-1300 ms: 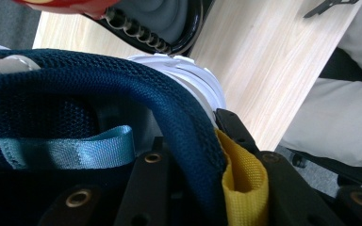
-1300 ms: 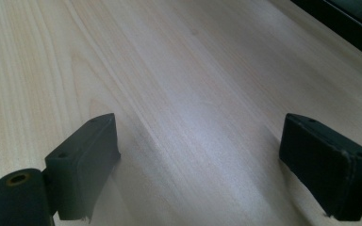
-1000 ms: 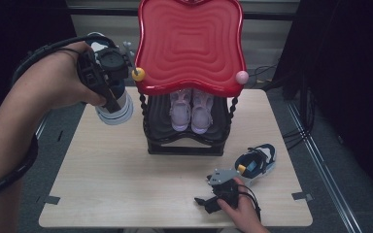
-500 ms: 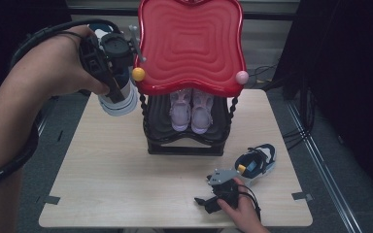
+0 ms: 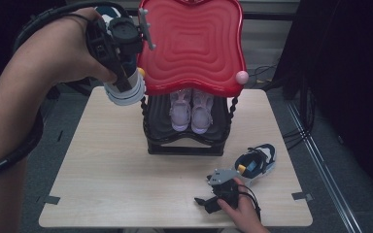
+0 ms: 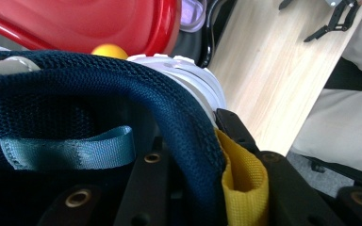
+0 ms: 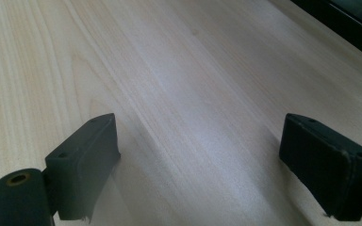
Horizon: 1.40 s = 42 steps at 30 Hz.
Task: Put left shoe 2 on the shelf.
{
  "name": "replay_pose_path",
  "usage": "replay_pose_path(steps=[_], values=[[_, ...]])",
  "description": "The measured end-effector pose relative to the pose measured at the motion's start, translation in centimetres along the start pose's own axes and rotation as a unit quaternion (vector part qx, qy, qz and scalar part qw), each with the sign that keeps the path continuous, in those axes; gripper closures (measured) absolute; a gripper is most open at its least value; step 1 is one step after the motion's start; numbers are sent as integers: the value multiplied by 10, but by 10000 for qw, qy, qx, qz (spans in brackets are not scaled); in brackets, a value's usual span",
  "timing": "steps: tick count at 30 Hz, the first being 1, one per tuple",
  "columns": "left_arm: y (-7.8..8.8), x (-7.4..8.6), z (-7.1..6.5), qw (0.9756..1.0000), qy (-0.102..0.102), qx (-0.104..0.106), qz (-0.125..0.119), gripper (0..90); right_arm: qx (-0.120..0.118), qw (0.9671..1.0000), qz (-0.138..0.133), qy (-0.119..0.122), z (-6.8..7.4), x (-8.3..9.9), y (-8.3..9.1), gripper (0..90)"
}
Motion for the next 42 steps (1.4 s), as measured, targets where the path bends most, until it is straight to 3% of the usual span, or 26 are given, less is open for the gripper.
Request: replay_pose_path(steps=[28,38,42], values=[[12,-59,13,9989,-441,-139,-108,750,5,10000,-13,22,0,0,0,117],[8,-79,20,9968,-761,-232,-33,748,2,10000,-11,15,0,0,0,117],[3,-86,23,9969,-750,-254,-25,747,1,10000,-7,6,0,0,0,117]])
Point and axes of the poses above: each handheld gripper's, and its own axes: y roughly backward along the jaws, x roughly out of its underside, z roughly to its left, the point moved 2 cm from there along -y, roughly forward along the jaws, and after that the axes turned 11 degrees about z, right-handed, at the moved point
